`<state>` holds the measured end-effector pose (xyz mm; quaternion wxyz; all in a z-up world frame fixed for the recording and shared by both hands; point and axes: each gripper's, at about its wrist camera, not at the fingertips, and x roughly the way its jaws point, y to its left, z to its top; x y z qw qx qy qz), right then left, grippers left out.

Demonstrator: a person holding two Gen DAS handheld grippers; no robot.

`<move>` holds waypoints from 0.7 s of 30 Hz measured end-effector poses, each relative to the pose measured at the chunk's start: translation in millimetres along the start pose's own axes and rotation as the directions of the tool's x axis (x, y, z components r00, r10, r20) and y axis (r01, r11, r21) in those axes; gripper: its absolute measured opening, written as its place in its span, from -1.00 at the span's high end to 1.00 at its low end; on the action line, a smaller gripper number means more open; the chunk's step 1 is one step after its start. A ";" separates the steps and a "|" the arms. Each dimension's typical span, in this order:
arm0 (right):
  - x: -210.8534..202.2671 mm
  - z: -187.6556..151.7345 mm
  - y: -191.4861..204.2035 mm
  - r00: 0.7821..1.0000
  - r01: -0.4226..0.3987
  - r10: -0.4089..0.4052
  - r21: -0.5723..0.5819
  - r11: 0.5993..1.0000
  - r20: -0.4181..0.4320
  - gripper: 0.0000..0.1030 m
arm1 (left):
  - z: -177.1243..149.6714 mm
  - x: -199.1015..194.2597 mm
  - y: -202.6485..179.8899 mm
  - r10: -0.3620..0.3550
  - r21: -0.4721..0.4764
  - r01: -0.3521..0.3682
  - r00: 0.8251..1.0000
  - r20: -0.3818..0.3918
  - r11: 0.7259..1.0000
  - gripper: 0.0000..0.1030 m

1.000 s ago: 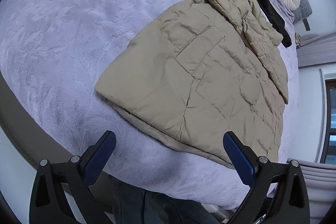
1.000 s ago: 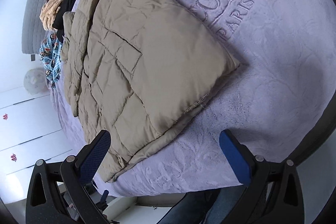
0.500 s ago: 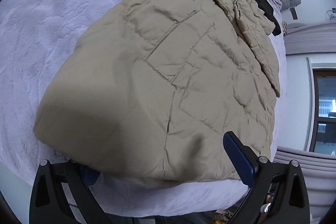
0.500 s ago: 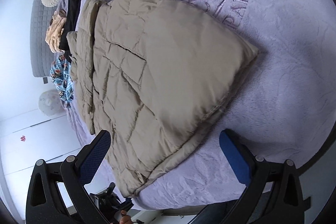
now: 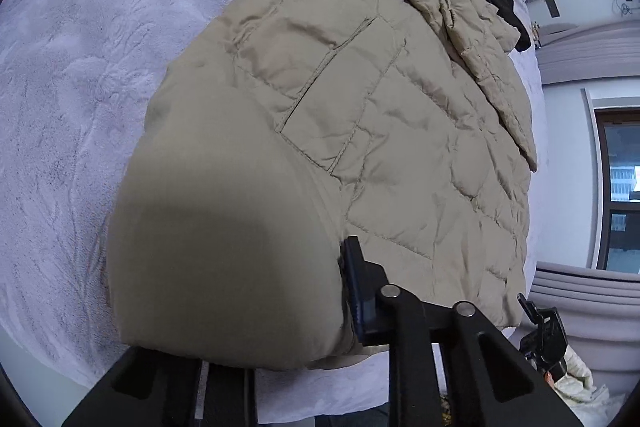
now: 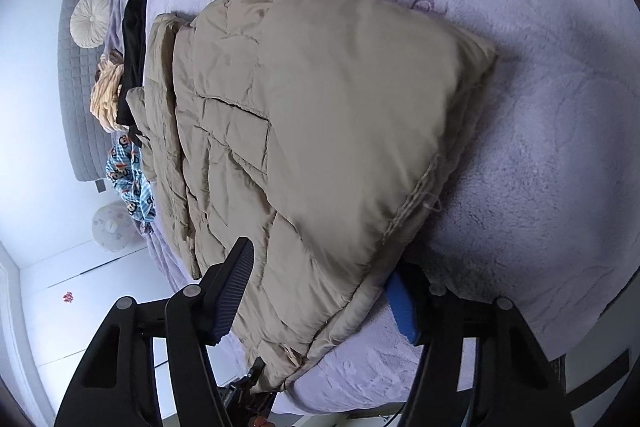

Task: Fold large clothes
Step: 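Grasp the jacket hem with both tools and lift it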

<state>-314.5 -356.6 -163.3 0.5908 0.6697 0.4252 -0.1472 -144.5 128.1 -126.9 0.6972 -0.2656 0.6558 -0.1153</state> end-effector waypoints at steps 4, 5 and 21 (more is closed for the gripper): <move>0.1 5.8 1.1 0.999 0.042 -0.042 -0.016 0.999 -0.010 0.73 | 4.0 -19.4 -3.8 -0.056 0.024 0.055 0.998 0.042 0.998 0.75; -0.1 7.3 3.8 0.999 0.052 -0.053 -0.030 0.998 -0.012 0.78 | 6.2 -23.1 -4.8 -0.061 0.023 0.060 0.997 0.047 0.998 0.76; -9.2 54.9 215.8 0.996 0.067 -0.093 -0.580 0.812 -0.015 0.85 | 106.9 -104.6 -107.0 -0.099 0.030 0.095 0.937 0.334 0.995 0.76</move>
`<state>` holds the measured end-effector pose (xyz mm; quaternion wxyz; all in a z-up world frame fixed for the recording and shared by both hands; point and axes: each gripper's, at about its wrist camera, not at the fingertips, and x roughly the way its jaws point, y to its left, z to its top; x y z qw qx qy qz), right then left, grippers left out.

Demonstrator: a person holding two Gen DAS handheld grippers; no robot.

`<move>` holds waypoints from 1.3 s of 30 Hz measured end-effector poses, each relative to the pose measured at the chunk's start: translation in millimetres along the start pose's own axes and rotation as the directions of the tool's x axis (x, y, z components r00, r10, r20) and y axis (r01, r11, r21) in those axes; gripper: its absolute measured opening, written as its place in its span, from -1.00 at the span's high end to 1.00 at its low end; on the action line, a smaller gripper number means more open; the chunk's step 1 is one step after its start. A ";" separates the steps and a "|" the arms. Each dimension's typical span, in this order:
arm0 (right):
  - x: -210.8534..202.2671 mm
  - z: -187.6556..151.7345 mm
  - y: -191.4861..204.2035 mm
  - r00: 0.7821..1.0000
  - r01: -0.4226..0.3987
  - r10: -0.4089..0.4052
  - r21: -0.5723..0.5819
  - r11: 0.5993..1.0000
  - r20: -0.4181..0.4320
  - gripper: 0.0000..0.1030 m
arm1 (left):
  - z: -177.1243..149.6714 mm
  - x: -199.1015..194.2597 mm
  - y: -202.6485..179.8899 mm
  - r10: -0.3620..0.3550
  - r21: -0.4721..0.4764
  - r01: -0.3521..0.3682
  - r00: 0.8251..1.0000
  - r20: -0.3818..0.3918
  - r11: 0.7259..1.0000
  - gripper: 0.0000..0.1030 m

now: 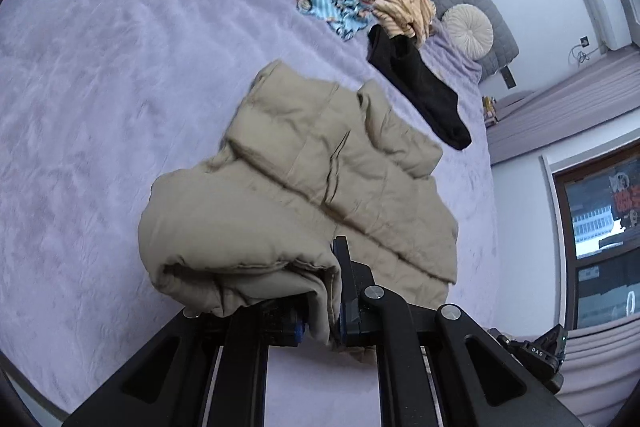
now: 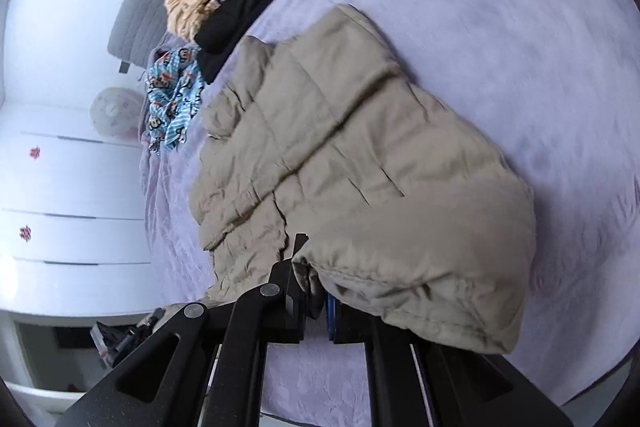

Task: Fold large clothes
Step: 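Grasp the jacket hem with both tools and lift it, then fold the held hem over toward the collar with both tools and release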

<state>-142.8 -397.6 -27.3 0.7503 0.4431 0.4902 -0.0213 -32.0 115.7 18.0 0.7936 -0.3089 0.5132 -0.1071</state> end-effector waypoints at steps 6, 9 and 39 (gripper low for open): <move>25.6 93.3 64.4 0.998 0.049 -0.040 -0.172 0.984 0.055 0.85 | 84.9 44.0 -46.5 0.037 0.097 -0.043 0.997 0.062 0.994 0.76; 51.7 133.1 88.5 0.993 0.084 -0.066 -0.206 0.975 0.096 0.85 | 126.2 81.5 -55.5 0.069 0.137 -0.077 0.996 0.061 0.988 0.76; 204.2 162.5 109.8 0.993 0.080 -0.108 -0.381 0.921 -0.051 0.61 | 139.9 239.2 -69.8 0.283 0.472 -0.263 0.959 0.029 0.841 -0.30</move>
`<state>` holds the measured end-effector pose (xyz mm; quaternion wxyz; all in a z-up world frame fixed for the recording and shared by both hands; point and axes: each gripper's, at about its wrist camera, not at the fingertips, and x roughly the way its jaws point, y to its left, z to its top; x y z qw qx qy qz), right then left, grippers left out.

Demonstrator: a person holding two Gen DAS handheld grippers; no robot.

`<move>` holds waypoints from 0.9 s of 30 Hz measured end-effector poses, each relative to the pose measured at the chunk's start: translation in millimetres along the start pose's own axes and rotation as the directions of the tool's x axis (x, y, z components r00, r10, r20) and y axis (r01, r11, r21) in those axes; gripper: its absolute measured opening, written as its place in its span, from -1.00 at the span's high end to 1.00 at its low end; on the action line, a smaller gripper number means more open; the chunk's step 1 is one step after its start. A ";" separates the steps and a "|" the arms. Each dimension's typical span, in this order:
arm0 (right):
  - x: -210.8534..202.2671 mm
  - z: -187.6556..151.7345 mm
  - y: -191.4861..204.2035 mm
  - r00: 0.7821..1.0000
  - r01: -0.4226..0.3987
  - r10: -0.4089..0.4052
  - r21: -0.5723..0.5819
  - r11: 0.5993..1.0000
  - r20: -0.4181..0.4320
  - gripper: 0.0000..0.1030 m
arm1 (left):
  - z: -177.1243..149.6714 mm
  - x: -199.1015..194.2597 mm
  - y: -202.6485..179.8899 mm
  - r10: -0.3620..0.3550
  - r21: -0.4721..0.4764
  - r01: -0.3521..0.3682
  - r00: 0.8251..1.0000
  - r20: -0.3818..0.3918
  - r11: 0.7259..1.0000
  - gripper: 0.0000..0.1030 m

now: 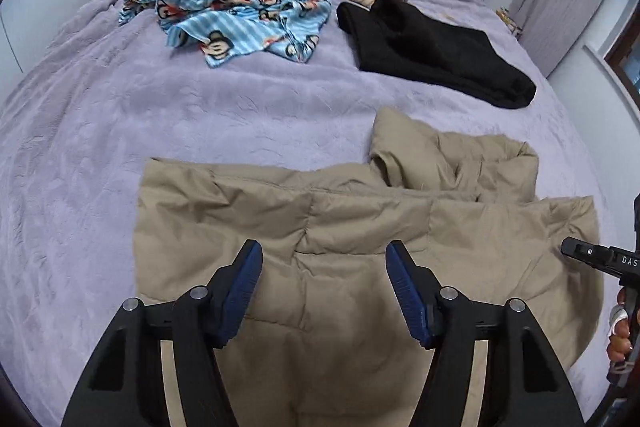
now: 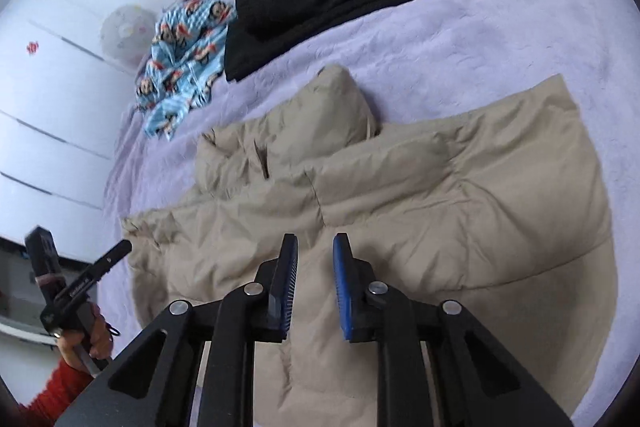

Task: Fold large clothes
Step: 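Fold the held hem over toward the collar with both tools and release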

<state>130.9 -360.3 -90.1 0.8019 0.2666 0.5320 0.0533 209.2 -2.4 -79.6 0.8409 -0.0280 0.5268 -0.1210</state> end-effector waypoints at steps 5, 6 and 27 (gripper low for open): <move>38.4 5.7 -16.1 0.991 0.132 -0.133 -0.080 0.988 0.000 0.86 | 4.0 56.9 5.2 0.139 -0.005 -0.139 0.990 -0.006 0.990 -0.30; 37.3 12.4 -23.4 0.988 0.153 -0.152 -0.078 0.985 0.016 0.86 | 7.5 61.9 10.9 0.153 -0.015 -0.153 0.988 -0.004 0.988 -0.30; 36.5 53.1 -105.7 0.940 0.325 -0.337 0.166 0.931 0.051 0.81 | 28.2 91.3 77.0 0.256 -0.175 -0.269 0.962 -0.093 0.947 -0.43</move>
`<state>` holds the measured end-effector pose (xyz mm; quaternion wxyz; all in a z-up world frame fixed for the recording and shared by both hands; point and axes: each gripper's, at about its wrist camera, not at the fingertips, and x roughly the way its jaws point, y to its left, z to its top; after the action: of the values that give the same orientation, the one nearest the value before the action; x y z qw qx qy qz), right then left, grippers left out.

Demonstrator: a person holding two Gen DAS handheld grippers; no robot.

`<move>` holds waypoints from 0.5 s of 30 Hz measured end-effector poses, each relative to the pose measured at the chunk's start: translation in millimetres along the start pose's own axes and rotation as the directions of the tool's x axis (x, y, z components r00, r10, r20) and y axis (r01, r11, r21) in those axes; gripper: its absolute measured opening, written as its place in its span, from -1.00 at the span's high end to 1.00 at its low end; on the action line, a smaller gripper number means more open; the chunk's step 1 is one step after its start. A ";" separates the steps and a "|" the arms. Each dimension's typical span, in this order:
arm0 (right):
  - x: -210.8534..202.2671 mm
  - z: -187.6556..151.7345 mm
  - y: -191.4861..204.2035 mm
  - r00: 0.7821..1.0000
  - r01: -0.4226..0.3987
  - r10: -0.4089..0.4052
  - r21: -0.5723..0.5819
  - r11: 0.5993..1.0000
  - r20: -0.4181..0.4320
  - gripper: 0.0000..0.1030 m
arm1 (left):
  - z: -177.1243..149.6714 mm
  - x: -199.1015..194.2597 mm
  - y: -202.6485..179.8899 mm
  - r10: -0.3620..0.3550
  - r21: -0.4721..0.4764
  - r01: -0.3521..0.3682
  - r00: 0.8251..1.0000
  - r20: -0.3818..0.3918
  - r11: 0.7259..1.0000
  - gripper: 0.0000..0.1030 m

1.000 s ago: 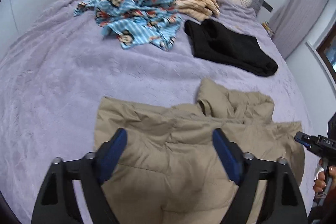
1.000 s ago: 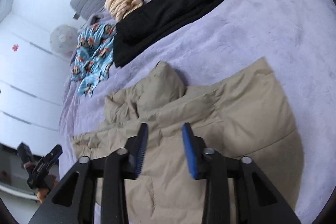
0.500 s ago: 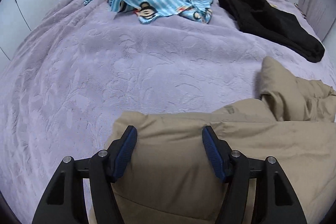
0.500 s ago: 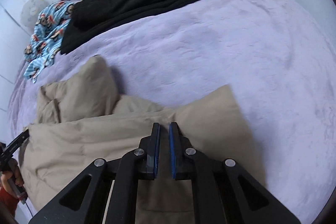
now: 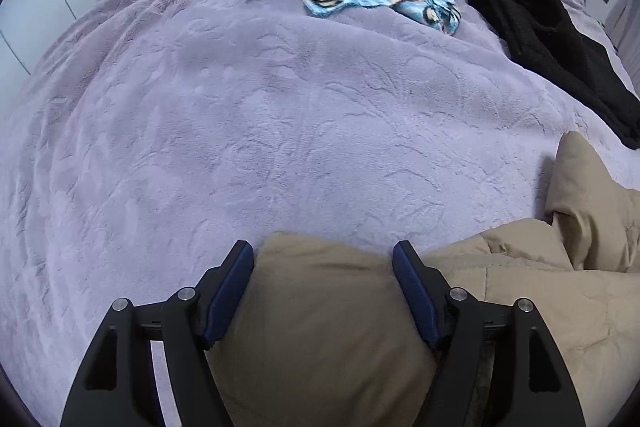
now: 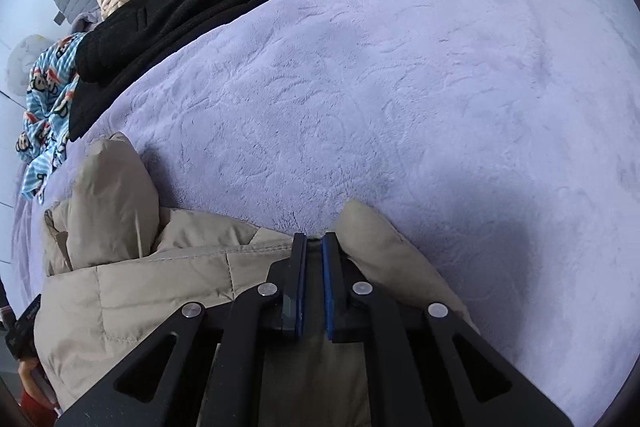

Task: Fold large clothes
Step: 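Fold the held hem over toward the collar with both tools and release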

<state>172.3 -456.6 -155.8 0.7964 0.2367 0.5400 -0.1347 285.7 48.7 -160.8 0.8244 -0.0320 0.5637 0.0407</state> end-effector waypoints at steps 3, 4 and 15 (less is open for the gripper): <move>-34.9 -10.2 12.3 0.999 -0.012 0.013 -0.023 1.000 0.032 0.80 | -10.9 -41.8 10.2 -0.042 0.012 0.042 0.998 0.042 0.999 -0.43; -50.7 -18.9 16.6 0.998 -0.035 0.037 -0.041 0.999 0.049 0.80 | -19.1 -56.2 13.2 -0.058 0.022 0.057 0.997 0.059 0.998 -0.43; -62.5 -91.9 -26.2 0.999 -0.026 0.027 -0.015 1.000 0.032 0.67 | -93.8 -25.8 66.8 -0.092 -0.102 0.084 0.993 -0.075 0.991 -0.92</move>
<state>63.0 -433.4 -132.1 0.8085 0.2359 0.5247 -0.1240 182.6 105.1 -171.2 0.7996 -0.0990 0.5915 0.0306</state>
